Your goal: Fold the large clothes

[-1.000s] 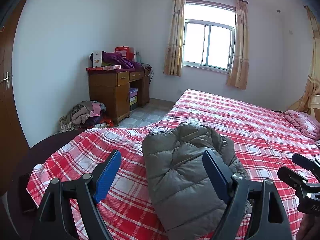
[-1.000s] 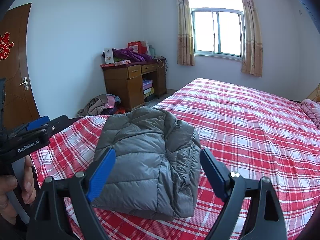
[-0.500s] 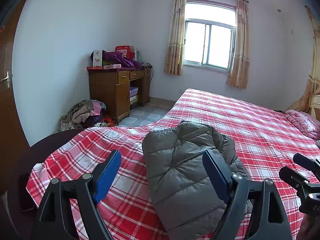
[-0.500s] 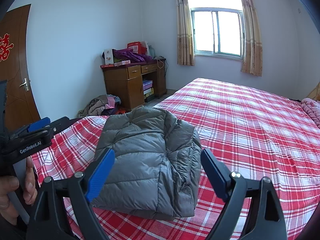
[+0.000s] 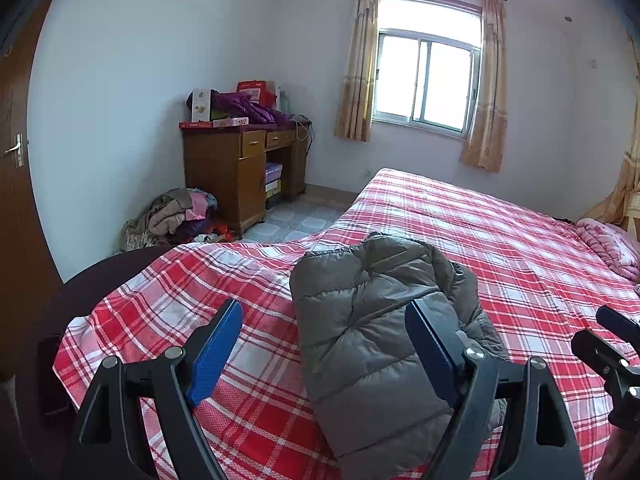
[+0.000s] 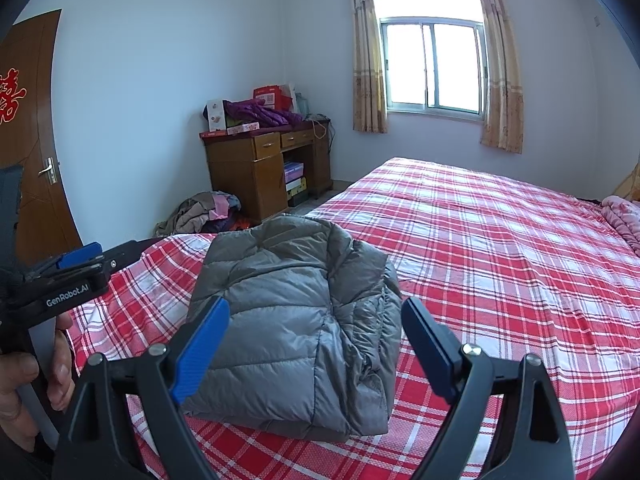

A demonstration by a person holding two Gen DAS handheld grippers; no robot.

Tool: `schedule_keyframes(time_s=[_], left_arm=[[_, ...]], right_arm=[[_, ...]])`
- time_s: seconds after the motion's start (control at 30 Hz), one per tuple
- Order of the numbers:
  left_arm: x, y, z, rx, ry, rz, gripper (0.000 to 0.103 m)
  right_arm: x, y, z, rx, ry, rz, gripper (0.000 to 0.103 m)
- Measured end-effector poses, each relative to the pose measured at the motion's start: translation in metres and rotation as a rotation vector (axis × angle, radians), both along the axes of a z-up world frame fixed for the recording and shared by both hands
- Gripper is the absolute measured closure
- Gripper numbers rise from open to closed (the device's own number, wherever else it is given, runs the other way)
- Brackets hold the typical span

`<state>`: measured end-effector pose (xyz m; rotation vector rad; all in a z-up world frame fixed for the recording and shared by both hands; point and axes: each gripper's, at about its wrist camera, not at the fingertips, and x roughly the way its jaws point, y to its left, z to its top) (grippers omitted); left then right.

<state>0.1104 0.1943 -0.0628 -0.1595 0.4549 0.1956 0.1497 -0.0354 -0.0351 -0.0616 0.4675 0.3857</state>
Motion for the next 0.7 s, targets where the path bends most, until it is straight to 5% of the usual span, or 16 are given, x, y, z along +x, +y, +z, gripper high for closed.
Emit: schedule_keyframes(time_s=[0.7], left_arm=[[0.0046, -0.0077, -0.0092, 0.039, 0.01, -0.022, 0.019]], right_arm=[[0.0054, -0.001, -0.0029, 0.001, 0.008, -0.006, 0.01]])
